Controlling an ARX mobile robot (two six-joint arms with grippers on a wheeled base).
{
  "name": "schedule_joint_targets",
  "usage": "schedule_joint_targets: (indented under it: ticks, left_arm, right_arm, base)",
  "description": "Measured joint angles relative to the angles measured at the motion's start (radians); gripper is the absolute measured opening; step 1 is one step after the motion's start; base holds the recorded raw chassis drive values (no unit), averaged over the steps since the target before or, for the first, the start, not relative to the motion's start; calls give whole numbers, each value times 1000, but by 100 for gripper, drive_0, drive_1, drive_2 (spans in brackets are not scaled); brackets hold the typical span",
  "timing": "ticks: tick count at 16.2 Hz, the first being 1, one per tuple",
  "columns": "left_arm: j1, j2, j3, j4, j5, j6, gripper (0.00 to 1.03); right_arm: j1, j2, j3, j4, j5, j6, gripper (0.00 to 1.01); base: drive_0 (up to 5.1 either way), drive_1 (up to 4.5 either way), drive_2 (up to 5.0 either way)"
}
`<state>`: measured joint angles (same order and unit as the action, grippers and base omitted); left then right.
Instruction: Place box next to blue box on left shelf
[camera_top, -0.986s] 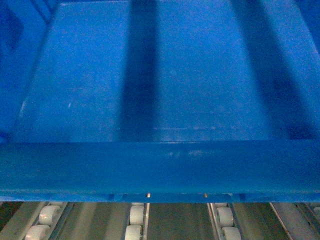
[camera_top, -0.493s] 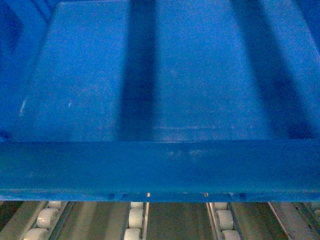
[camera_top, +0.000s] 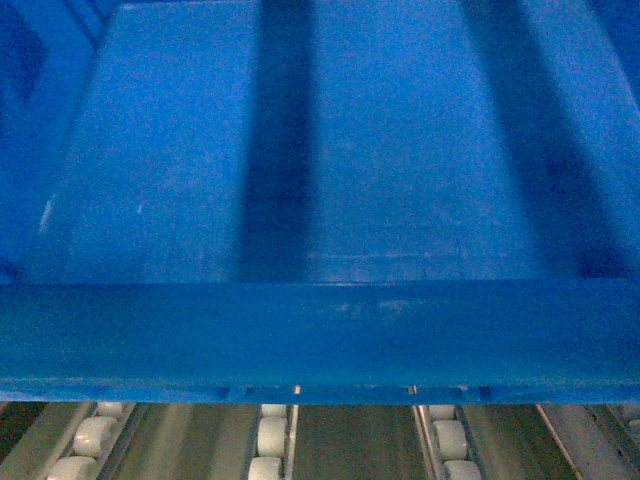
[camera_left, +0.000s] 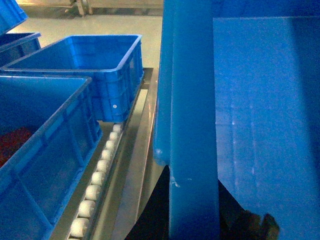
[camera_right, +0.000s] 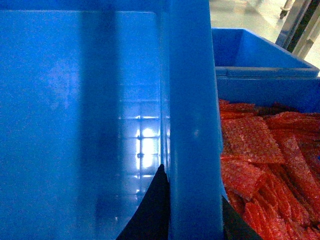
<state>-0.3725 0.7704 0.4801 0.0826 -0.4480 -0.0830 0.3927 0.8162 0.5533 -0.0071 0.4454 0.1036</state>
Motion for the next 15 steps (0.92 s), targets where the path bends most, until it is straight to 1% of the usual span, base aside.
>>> schedule_joint_targets:
  ticks: [11, 12, 13, 14, 15]
  left_arm:
    - [0, 0, 0, 0, 0, 0, 9]
    - [-15, 4, 0, 16, -35, 13, 9]
    - [-31, 5, -2, 34, -76, 18, 9]
    - [-32, 5, -4, 58, -93, 39, 9]
    - [-32, -6, -3, 65, -98, 51, 9]
  right_arm:
    - [0, 0, 0, 0, 0, 0, 9]
    - [1, 1, -2, 12, 6, -2, 9]
    - [24, 9, -36, 121, 62, -47, 9]
    - [39, 13, -61, 184, 103, -61, 10]
    - [52, 13, -63, 217, 145, -82, 10]
  base:
    - [0, 0, 0]
    - [0, 0, 0]
    - [0, 0, 0]
    - [0, 0, 0]
    - [0, 0, 0]
